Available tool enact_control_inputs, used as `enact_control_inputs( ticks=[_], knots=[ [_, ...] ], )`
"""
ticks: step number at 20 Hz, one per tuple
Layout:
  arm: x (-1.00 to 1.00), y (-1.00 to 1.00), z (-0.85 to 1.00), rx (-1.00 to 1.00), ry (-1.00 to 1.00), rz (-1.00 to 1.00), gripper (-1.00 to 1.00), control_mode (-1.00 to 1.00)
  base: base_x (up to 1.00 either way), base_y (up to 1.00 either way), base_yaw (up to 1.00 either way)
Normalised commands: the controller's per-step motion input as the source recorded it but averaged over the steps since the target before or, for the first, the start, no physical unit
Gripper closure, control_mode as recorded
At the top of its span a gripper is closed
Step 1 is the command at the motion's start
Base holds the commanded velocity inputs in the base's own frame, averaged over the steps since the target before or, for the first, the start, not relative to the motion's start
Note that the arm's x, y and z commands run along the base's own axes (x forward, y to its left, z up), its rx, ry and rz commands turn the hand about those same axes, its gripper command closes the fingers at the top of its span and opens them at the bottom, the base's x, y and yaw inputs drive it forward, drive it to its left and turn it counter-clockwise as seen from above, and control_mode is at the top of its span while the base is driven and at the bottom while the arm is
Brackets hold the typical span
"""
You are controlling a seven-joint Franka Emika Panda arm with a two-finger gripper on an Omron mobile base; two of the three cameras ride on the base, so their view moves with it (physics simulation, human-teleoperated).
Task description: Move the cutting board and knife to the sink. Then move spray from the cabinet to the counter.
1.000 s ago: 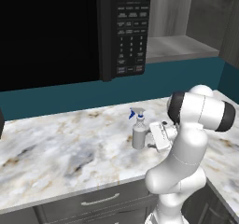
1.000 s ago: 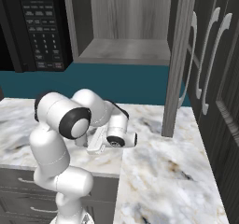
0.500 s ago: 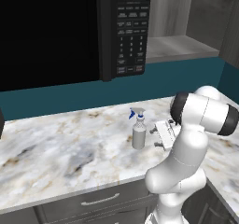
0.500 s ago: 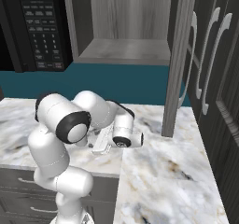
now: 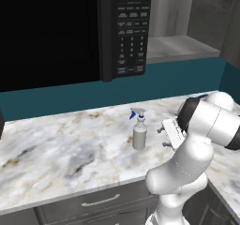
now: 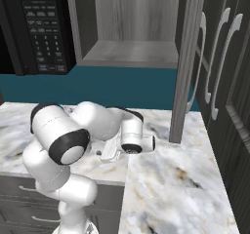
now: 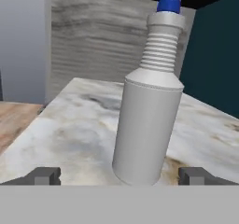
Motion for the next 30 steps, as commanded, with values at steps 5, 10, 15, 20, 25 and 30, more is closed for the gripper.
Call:
enact_control_inputs(
  ticks=[5,10,15,20,25,30],
  knots=[
    [-0.30,-0.09,0.18,-0.08,-0.01,-0.12,-1.00,-1.00,0.00,0.00,0.00],
    [-0.25,-0.12,0.21,-0.06,0.00,-0.19,-1.00,-1.00,0.00,0.00,0.00],
    [-0.16,-0.10,0.32,-0.11,0.04,-0.19,-1.00,-1.00,0.00,0.00,0.00],
    [-0.16,-0.12,0.41,-0.09,0.13,-0.09,-1.00,-1.00,0.00,0.00,0.00],
    [-0.26,-0.11,0.42,-0.09,0.12,-0.05,-1.00,-1.00,0.00,0.00,0.00],
    [-0.39,-0.08,0.40,-0.08,0.04,-0.03,-1.00,-1.00,0.00,0.00,0.00]
  ],
)
